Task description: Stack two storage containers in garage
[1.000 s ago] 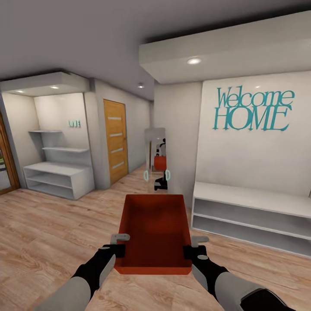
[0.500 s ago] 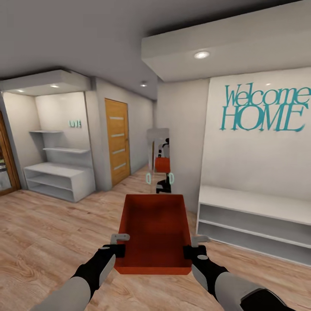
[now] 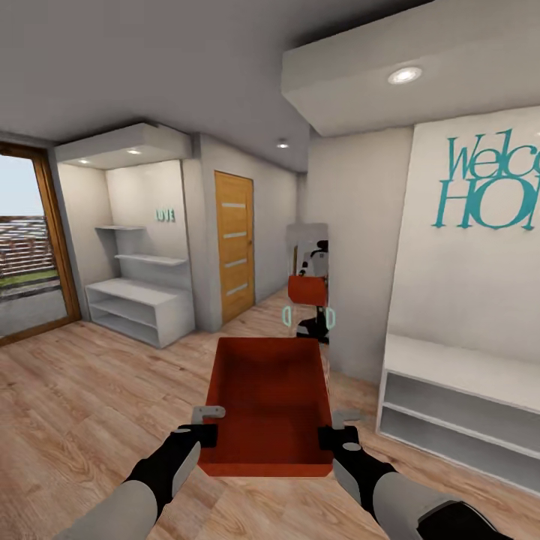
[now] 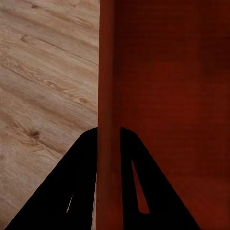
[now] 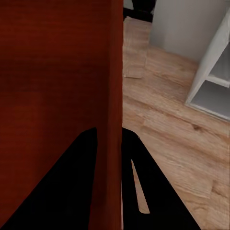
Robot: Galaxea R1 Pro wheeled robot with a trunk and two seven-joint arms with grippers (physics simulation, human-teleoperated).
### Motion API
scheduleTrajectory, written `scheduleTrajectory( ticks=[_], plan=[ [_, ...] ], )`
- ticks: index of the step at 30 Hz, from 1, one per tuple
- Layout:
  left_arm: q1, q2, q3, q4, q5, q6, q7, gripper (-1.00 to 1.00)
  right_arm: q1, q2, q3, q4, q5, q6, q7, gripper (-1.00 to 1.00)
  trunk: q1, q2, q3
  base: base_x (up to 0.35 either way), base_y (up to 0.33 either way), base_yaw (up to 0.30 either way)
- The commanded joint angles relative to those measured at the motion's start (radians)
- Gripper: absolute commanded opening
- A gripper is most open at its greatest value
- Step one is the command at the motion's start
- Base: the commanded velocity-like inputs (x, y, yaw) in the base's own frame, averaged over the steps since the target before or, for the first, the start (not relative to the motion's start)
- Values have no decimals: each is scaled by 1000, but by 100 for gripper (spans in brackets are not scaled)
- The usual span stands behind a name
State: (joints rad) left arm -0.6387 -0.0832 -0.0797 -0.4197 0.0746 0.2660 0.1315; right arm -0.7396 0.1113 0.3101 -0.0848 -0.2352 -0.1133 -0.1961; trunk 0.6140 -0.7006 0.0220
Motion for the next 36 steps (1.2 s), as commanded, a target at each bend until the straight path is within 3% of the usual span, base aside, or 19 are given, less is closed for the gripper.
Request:
scheduleTrajectory(
  ticks=[1, 24, 36],
  plan=[
    [-1, 26, 67, -4, 5, 5, 13, -100, 0, -1, -5, 0, -12, -3, 1, -100, 1, 0, 0, 323, 0, 271],
    [-1, 26, 67, -4, 5, 5, 13, -100, 0, -1, -5, 0, -12, -3, 2, -100, 1, 0, 0, 323, 0, 269],
    [-1, 26, 67, -4, 5, 5, 13, -100, 0, -2, -5, 0, -12, -3, 3, -100, 1, 0, 0, 323, 0, 50]
  ],
)
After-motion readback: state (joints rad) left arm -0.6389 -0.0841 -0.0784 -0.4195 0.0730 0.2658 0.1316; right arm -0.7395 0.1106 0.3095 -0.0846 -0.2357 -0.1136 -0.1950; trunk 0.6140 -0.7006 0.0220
